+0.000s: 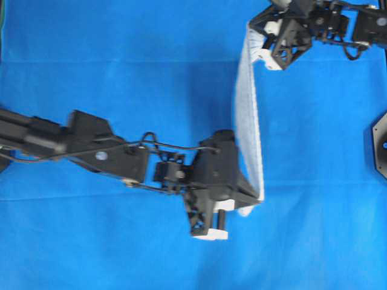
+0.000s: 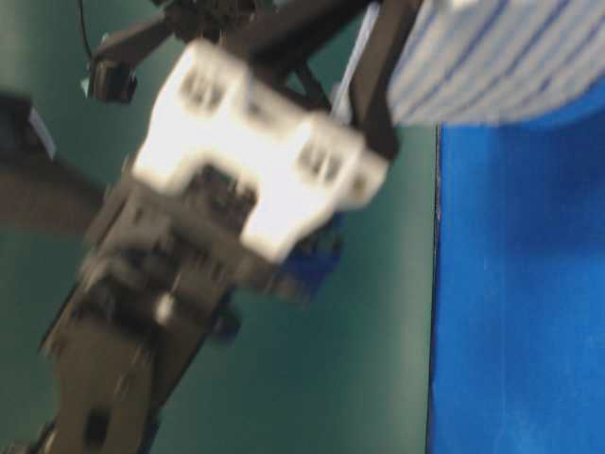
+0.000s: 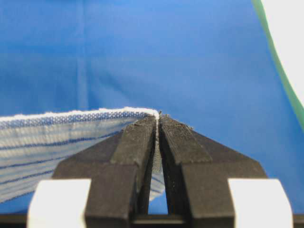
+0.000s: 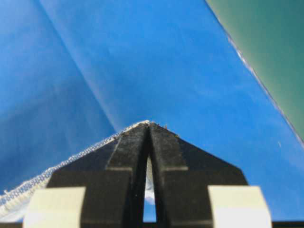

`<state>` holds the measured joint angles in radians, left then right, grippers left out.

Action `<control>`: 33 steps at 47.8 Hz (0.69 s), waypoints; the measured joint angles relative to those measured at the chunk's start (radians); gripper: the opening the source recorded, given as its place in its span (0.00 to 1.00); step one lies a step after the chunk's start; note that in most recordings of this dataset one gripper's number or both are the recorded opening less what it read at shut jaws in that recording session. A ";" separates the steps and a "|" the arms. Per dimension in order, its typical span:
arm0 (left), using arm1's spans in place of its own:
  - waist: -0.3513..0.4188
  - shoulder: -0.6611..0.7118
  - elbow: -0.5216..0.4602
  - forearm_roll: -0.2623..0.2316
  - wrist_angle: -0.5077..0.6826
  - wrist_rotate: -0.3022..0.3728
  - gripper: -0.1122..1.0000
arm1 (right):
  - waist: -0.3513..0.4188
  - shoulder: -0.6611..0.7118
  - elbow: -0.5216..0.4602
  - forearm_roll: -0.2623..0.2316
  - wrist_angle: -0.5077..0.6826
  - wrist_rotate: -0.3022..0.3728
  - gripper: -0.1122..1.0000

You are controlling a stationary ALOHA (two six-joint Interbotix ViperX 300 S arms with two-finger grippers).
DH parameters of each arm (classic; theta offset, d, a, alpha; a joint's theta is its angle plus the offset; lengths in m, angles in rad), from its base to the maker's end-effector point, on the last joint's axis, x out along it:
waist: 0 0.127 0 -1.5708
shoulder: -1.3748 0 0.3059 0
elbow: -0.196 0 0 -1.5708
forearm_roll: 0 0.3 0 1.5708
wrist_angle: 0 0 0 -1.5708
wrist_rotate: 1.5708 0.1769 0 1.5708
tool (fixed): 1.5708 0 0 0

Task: Fold the blue towel.
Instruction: 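Lift the strip and rotate it vertical, right gripper far, left gripper near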

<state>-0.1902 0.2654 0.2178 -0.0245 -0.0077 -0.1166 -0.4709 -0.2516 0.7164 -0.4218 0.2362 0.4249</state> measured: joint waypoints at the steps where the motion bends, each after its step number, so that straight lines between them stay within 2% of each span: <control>1: 0.002 0.012 -0.011 0.002 0.000 0.002 0.11 | 0.000 -0.008 0.008 0.000 0.000 0.000 0.11; 8: 0.003 0.066 -0.069 0.002 -0.003 0.008 0.11 | -0.005 -0.051 0.043 0.000 0.002 0.000 0.11; 14: 0.003 0.071 -0.063 0.002 0.002 0.006 0.11 | -0.005 -0.032 0.038 -0.002 -0.009 -0.002 0.11; 24: 0.002 0.031 0.071 -0.002 -0.009 -0.038 0.11 | 0.000 0.107 -0.040 0.000 -0.054 -0.003 0.11; 33: -0.003 -0.032 0.210 -0.003 -0.046 -0.146 0.11 | 0.018 0.264 -0.156 0.000 -0.064 -0.008 0.11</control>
<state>-0.1933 0.2332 0.4280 -0.0276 -0.0537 -0.2623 -0.4525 0.0123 0.5599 -0.4218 0.1718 0.4172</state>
